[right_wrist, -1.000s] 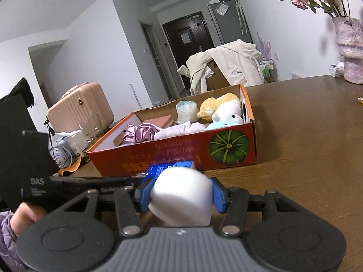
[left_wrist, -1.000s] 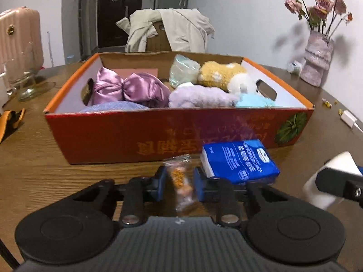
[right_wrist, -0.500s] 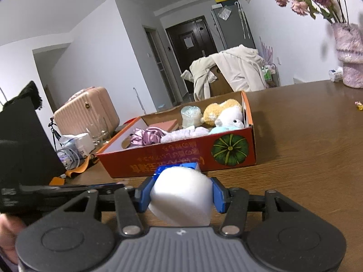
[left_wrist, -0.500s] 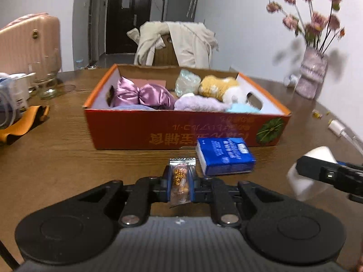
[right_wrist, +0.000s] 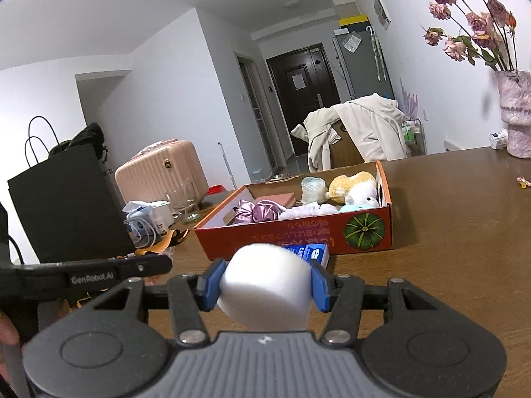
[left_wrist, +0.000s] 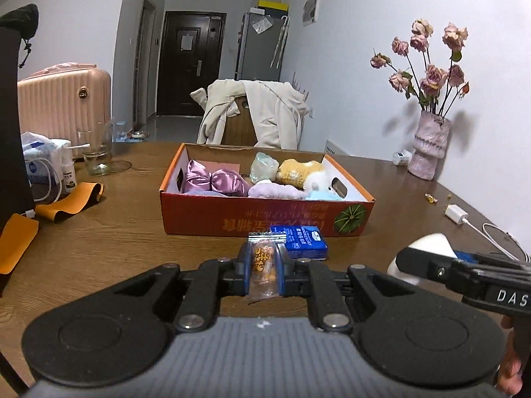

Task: Organize soft objects
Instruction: 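Carry the sponge with the right gripper while the left carries the packet, both releasing into the box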

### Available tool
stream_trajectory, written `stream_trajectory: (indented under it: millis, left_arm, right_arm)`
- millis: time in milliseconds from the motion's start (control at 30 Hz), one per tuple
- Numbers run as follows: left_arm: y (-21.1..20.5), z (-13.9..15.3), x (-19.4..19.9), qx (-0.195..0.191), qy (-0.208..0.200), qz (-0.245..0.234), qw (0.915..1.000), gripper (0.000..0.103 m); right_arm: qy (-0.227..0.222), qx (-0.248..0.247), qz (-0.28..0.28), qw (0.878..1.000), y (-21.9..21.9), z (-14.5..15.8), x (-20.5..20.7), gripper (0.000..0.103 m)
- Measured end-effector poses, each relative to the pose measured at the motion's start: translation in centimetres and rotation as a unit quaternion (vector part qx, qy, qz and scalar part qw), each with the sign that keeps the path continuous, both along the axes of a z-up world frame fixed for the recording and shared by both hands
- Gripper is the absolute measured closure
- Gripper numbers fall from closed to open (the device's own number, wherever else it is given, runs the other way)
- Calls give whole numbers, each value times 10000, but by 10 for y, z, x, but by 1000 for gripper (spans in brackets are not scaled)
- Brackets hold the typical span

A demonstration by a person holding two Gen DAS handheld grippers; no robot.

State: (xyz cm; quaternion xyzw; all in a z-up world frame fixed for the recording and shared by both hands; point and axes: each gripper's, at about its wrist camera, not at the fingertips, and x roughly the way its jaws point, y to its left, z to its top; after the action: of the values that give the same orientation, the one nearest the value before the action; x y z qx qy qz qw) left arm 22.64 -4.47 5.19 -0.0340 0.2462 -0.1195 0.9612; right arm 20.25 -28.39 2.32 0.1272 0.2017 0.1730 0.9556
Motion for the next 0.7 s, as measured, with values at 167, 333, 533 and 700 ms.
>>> stream_trajectory:
  millis: [167,333,533,700]
  left_arm:
    - [4,0,-2,-83,6,31,10000,88]
    - [4,7,14,-46,-76,-42,10000,88]
    - [-9,38,91,47,-336,-222,9992,88]
    - [-28,35,205,142,304,-219,9992,88]
  right_arm:
    - [-27,-45,-25,10000,1,3,-4,51]
    - [-74,-56,2,10000,0,10,5,51]
    - [-262,-68,257,9993,-8,41,71,51]
    - [63,-206,148,9997,-10,55,183,50]
